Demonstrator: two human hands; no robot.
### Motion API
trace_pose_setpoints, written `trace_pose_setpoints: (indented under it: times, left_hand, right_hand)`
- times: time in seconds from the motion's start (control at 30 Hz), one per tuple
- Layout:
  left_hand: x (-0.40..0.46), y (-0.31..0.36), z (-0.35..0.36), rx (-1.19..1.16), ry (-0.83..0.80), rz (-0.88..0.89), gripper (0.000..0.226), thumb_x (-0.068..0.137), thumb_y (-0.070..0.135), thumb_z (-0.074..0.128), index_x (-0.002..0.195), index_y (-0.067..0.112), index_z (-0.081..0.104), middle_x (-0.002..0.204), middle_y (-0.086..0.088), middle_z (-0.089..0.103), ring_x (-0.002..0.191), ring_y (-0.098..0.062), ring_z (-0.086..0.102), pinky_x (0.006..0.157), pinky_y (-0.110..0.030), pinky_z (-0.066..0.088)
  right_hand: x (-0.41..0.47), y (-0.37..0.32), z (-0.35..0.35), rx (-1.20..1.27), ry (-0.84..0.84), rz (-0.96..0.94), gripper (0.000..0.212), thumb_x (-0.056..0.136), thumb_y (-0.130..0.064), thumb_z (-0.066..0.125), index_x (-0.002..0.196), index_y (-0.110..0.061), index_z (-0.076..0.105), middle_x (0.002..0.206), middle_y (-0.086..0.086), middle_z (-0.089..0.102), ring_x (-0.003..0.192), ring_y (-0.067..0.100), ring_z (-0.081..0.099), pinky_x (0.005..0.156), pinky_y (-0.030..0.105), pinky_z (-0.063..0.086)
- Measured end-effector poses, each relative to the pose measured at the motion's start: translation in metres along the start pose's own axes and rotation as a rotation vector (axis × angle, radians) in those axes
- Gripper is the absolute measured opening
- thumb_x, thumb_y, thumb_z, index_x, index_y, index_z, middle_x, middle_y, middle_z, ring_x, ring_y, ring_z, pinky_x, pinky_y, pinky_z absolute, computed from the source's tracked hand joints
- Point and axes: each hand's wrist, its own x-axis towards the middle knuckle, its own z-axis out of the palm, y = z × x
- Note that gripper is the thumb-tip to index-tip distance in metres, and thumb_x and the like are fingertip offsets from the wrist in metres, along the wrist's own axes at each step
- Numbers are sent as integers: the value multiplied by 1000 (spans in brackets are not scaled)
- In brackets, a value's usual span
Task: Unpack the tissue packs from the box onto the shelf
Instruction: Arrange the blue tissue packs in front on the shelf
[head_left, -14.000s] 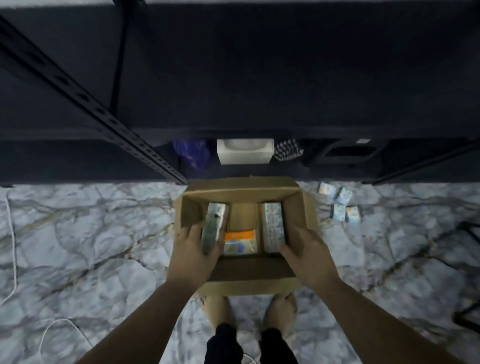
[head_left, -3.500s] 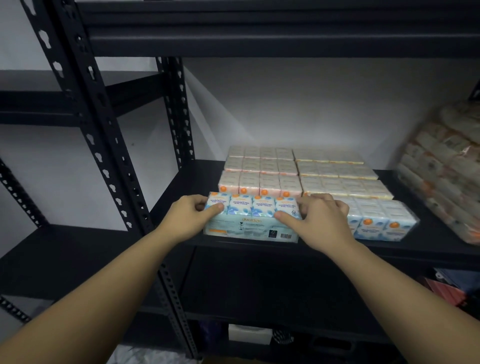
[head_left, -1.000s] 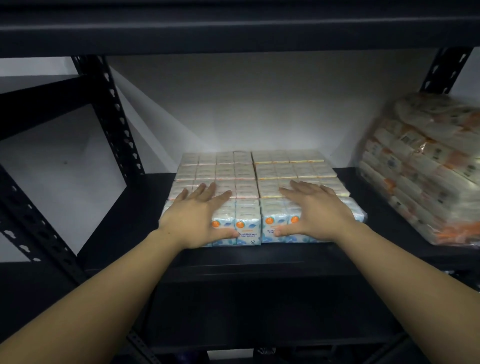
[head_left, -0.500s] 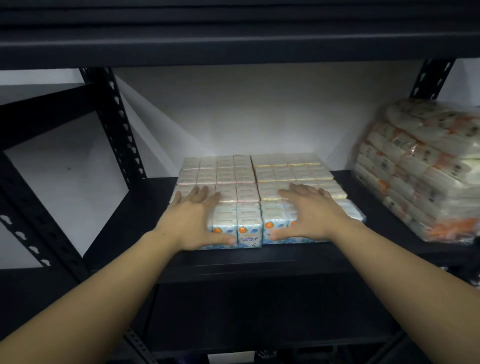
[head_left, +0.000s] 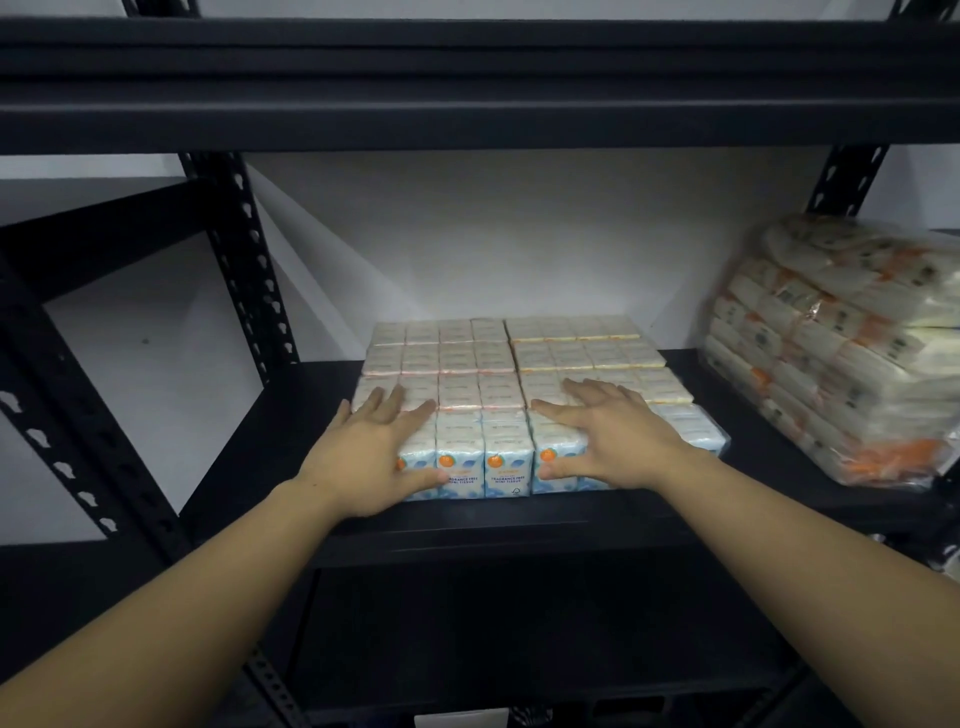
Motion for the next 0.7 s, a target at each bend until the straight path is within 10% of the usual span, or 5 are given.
trace_pose_setpoints:
  times: [0.43,0.7]
  left_hand:
    - [-9,-32,-4,-452,31,-54,137,60,87,72,165,33,1,173,4,3,159,-21,-5,128,-49,13]
    - [1,-22,6,-542,144,2,119,62,81,79,158,37,26,154,18,36,137,-5,41,112,-36,42]
  right_hand:
    - [15,-39,5,95,20,47,134,59,-106,40,165,-34,0,174,3,4,160,23,5,126,60,7]
    - [14,-32,10,63,69,68,138,62,-106,35,165,-19,10,173,-1,12,158,19,13,127,54,12]
